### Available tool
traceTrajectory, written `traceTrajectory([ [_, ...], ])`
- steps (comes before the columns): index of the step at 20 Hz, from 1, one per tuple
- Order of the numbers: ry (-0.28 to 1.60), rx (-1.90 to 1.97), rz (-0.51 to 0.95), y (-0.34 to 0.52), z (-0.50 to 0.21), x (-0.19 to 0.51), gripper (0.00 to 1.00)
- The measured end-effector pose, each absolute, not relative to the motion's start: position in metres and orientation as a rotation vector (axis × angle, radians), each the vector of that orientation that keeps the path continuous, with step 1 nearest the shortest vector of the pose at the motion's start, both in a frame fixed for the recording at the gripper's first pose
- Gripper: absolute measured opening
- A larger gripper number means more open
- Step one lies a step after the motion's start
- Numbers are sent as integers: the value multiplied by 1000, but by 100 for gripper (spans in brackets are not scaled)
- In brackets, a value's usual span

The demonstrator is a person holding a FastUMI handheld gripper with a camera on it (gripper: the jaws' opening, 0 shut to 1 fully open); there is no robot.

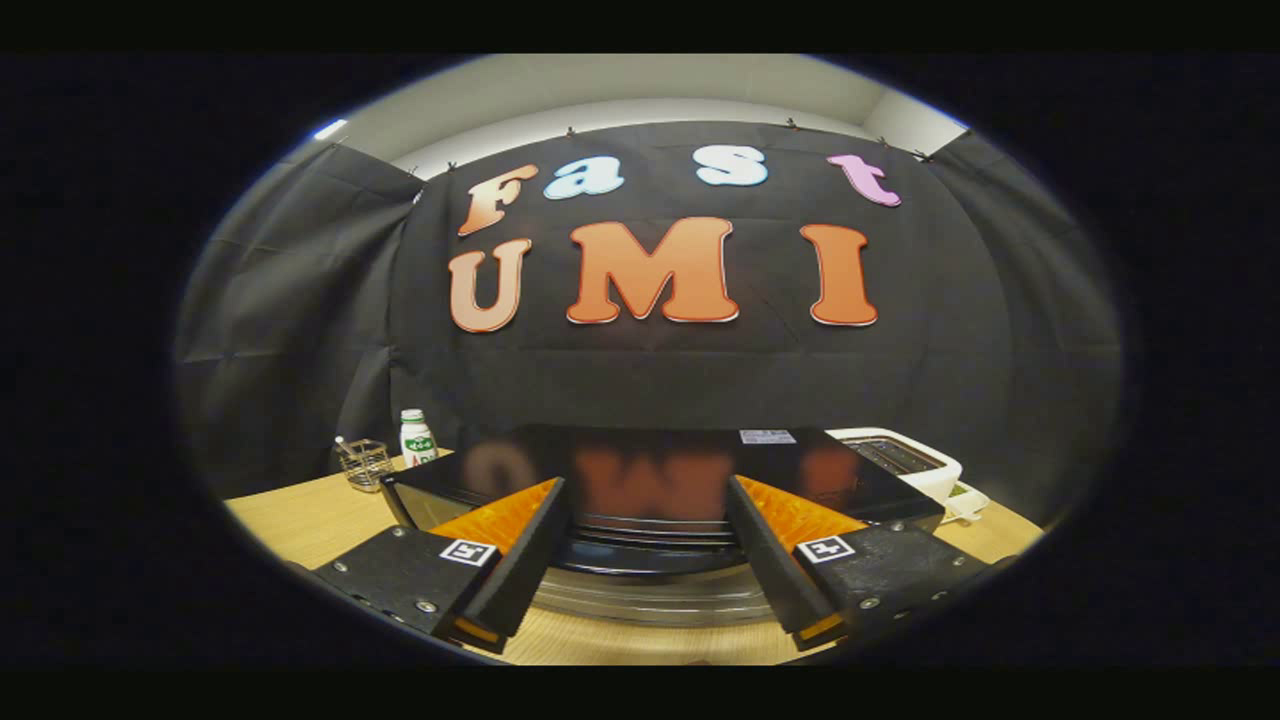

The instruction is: Open the toaster oven, put the food inside, and close the toaster oven door.

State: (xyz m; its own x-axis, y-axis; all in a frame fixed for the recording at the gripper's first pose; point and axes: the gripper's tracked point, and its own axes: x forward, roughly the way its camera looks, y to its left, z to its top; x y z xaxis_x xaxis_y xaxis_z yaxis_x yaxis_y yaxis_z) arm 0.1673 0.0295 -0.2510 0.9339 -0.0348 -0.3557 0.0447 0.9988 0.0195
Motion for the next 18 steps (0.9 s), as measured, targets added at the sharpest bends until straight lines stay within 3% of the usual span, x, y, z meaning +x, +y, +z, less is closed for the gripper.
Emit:
traceTrajectory([
  [9,381,58,34,42,-245,121,67],
  [18,532,142,136,61,-278,49,65],
])
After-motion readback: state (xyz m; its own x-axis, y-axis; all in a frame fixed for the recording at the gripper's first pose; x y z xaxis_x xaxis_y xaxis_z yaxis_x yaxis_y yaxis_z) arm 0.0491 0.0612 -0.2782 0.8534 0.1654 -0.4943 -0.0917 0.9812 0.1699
